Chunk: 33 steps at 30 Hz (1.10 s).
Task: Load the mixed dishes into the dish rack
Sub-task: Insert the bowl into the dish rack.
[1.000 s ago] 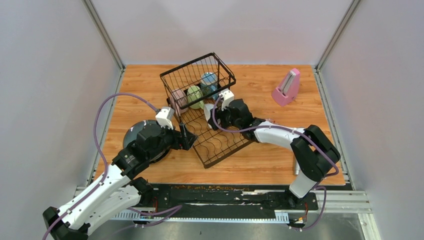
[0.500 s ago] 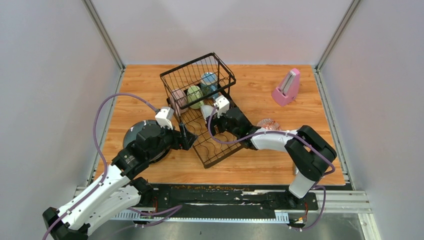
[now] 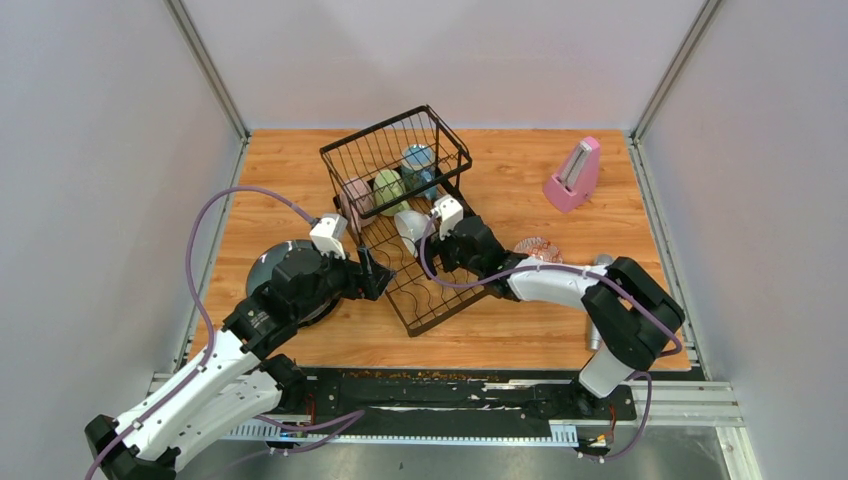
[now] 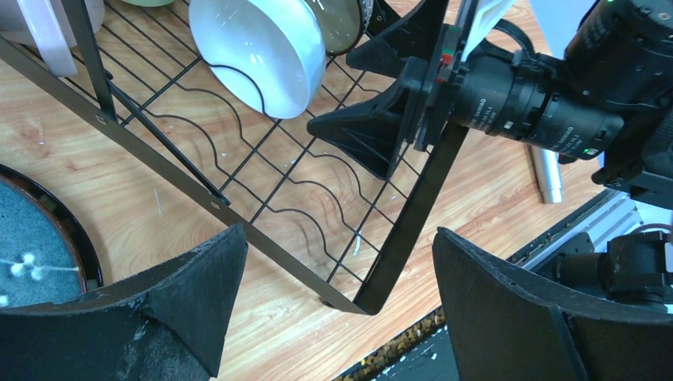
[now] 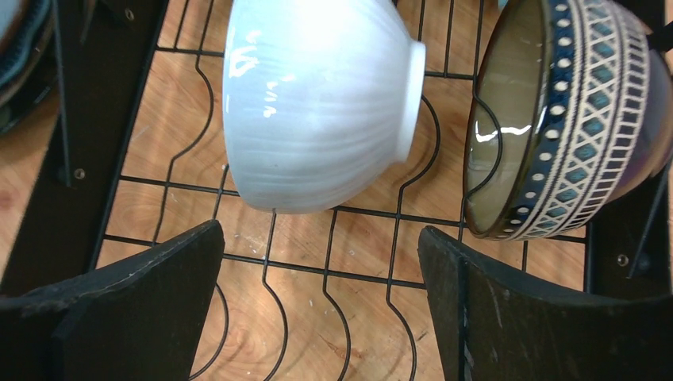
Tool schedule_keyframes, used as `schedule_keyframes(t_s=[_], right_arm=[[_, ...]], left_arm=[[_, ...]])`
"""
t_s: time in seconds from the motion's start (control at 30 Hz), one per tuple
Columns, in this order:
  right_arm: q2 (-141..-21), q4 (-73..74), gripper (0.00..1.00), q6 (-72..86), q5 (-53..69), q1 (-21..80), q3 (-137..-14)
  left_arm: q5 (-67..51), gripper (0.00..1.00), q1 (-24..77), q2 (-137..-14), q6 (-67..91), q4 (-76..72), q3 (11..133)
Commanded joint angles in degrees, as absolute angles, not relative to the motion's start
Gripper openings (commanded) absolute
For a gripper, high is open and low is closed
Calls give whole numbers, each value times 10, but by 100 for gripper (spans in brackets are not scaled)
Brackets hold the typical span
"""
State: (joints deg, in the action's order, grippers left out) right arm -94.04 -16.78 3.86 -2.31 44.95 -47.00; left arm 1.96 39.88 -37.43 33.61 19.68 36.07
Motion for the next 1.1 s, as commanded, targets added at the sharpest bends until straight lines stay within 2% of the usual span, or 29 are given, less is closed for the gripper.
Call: schedule_keyframes(t_s=[0.0,0.3,0.53,0.93,1.07], right_arm=[[-900,-167,94,56,-18,453,-475],[-860,-138,94,80,10,453,-472],[-768,-135,93,119,14,453,-427],[-576,-70,94,168,-125,451,-333],[-520,-40,97,194,-184,444,-304]], left_arm=[[18,93,397,-364,340,183,367],[18,93,397,-367,341,180,367],[21,93,398,-361,348,175,366],[41,96,397,-355,362,160,355],[61,100,397,-335,373,163,349]])
